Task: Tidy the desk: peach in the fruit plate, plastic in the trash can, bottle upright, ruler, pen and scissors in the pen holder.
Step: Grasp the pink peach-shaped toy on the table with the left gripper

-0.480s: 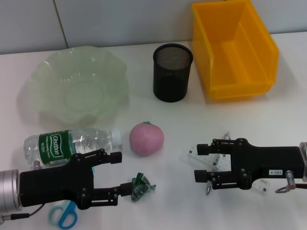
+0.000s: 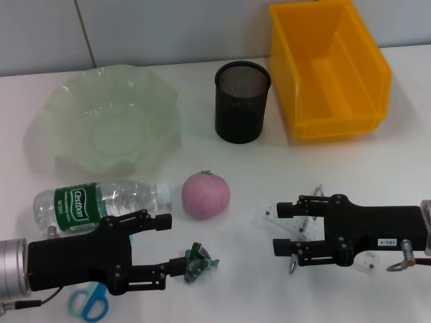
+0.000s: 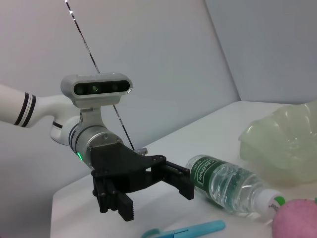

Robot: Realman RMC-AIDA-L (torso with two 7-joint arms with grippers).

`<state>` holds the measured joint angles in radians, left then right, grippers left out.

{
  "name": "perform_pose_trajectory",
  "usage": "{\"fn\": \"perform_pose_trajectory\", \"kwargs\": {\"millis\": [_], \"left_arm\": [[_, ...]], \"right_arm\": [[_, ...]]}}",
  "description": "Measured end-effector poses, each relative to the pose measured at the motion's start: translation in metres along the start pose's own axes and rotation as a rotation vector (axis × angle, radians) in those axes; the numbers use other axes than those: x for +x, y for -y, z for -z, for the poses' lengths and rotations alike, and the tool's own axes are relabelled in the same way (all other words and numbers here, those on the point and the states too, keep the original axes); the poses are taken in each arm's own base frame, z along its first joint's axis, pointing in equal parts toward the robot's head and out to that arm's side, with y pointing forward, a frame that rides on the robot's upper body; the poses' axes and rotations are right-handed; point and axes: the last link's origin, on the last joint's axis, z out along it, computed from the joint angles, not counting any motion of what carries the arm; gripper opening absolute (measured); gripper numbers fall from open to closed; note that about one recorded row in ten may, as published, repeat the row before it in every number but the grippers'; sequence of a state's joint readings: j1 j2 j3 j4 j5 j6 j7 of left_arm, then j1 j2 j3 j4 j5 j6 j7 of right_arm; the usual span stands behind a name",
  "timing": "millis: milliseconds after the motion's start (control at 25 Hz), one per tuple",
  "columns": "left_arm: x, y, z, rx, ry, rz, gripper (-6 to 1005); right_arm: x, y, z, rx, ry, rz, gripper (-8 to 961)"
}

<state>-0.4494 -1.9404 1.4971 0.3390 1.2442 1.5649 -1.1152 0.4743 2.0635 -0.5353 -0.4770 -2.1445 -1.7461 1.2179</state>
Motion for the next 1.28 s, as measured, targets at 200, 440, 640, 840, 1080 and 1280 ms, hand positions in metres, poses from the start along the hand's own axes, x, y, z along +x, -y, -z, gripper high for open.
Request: {"fn": "perform_pose_trajectory", "kwargs": {"millis": [200,440,640,840,1080,1280], "left_arm": [[0.001,-0.001,0.000,-0.009,-0.005,0.000,823],[0.019,0.002,-0.005,-0.036,-0.026,-0.051,810],[0.065,0.023,-0.019,-0.026,0.055,-0.190,799],[0.104,0.039,-0.041,-0.020,0.197,-0.324,787],[0.125,0.045,-0.067,-0.026,0.360,-0.429,774],[0.135,0.049,-0.103,-0.033,0.557,-0.569,763]], "right_arm": [[0.001,-0.001,-0.001,-0.004,0.003,-0.006,769],[0.001,-0.001,-0.001,-0.004,0.003,-0.008,768],[0.003,-0.001,0.003,0.003,0.001,-0.012,768],[0.005,-0.001,0.006,0.016,-0.004,-0.014,768],[0.005,0.001,0.009,0.031,-0.001,-0.019,768],[0.006,0.001,0.010,0.037,0.000,-0.025,768]]}}
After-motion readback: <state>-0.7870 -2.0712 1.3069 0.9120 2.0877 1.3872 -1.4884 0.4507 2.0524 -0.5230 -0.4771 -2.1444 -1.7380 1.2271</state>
